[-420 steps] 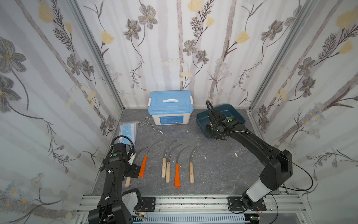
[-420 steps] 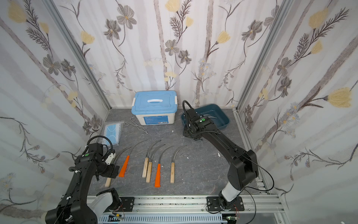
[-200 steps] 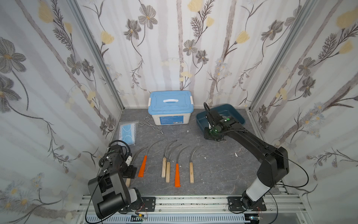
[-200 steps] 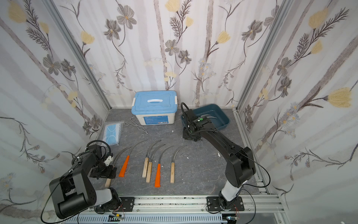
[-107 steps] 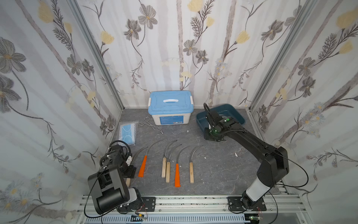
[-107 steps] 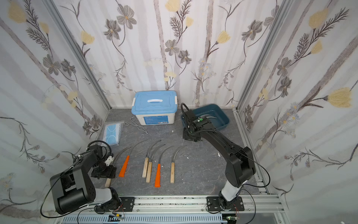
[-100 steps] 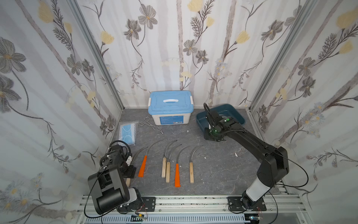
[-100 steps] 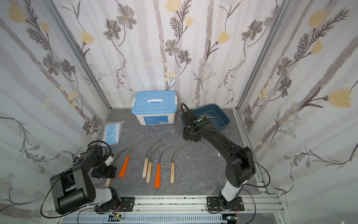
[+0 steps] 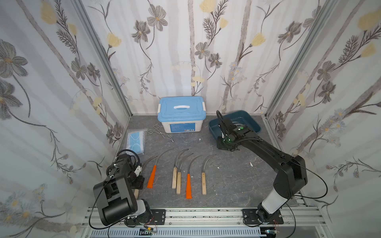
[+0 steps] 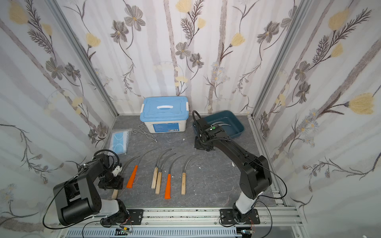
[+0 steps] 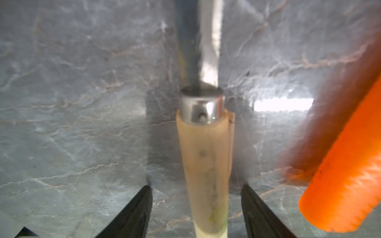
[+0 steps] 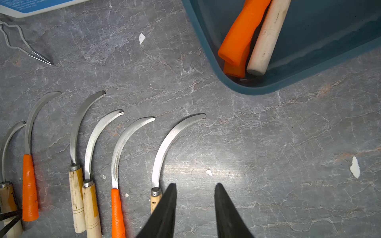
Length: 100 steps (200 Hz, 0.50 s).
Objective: Put small sickles into storage boxes
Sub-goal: Pick up the sickle at the center of the board.
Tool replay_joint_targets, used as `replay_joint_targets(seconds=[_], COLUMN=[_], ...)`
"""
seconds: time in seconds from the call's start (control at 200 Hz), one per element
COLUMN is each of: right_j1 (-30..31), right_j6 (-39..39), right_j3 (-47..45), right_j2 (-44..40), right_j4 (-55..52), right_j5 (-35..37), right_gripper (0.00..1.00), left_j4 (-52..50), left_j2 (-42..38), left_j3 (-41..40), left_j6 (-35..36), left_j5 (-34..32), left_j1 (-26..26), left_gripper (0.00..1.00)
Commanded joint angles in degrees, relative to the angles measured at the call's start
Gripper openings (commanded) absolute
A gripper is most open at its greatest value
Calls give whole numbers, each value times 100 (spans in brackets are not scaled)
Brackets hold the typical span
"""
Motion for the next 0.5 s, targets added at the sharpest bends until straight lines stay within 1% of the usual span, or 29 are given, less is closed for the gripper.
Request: replay_joint_targets(seconds=[0.0, 0.09, 0.145, 0.18, 0.275, 0.44, 0.495], right_j1=[6, 11, 7, 10, 10, 8, 7], right_j6=[75, 103, 109, 111, 116, 126, 128], right_j3=[-100, -186, -215, -233, -282, -349, -346], right_j2=[-92, -155, -180, -193, -232, -255, -255], right_j4=[208, 249, 249, 249, 252, 274, 275], right_j5=[-1, 14, 20, 25, 47, 42, 41], right_gripper=[34, 34, 34, 34, 34, 34, 34], left_j4=[165, 183, 186, 194, 206, 282, 304], left_j2=[89, 123, 124, 116, 85, 3, -45], left_j3=[6, 19, 25, 25, 17, -44, -75], left_j6=[108, 114, 135, 135, 107, 84, 92], left_j5=[-249, -262, -257, -257, -239, -271, -282], left_j1=[11, 11, 11, 11, 12, 9, 7], left_gripper=[60, 51, 41, 38, 35, 34, 30])
